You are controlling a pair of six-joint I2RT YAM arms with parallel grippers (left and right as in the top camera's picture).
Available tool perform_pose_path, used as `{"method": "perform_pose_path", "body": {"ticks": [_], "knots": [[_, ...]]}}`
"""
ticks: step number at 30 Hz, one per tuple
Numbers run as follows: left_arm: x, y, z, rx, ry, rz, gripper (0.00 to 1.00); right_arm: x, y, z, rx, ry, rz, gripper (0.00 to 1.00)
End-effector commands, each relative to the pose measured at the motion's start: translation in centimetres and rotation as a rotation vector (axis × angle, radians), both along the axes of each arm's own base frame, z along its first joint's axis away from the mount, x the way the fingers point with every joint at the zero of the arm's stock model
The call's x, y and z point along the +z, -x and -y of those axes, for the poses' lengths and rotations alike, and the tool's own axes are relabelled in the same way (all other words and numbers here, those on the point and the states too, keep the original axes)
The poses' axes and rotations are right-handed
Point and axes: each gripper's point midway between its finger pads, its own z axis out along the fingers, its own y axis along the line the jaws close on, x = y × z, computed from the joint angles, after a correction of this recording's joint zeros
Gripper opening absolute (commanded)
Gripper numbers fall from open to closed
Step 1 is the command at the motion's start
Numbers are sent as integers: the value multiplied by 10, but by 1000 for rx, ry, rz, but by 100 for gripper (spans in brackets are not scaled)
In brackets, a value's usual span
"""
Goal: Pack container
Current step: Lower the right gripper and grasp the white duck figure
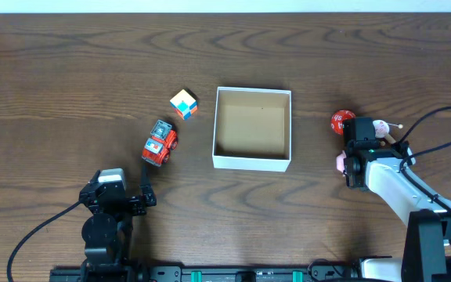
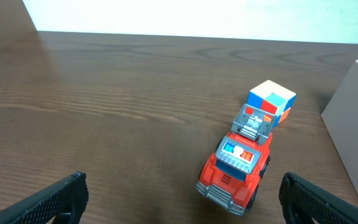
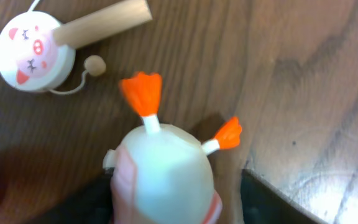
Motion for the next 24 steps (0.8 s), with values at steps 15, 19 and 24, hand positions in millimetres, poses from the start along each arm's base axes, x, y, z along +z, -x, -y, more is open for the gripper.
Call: {"method": "perform_pose_path", "body": {"ticks": [15, 19, 24], "knots": [[-12, 1, 0, -5, -12, -35, 98, -7, 13, -2, 267, 42, -208, 1], [-12, 1, 0, -4, -12, -35, 98, 7, 13, -5, 282, 35, -216, 1], [-12, 1, 0, -5, -12, -35, 98, 37, -3, -16, 376, 65, -162, 1]]}}
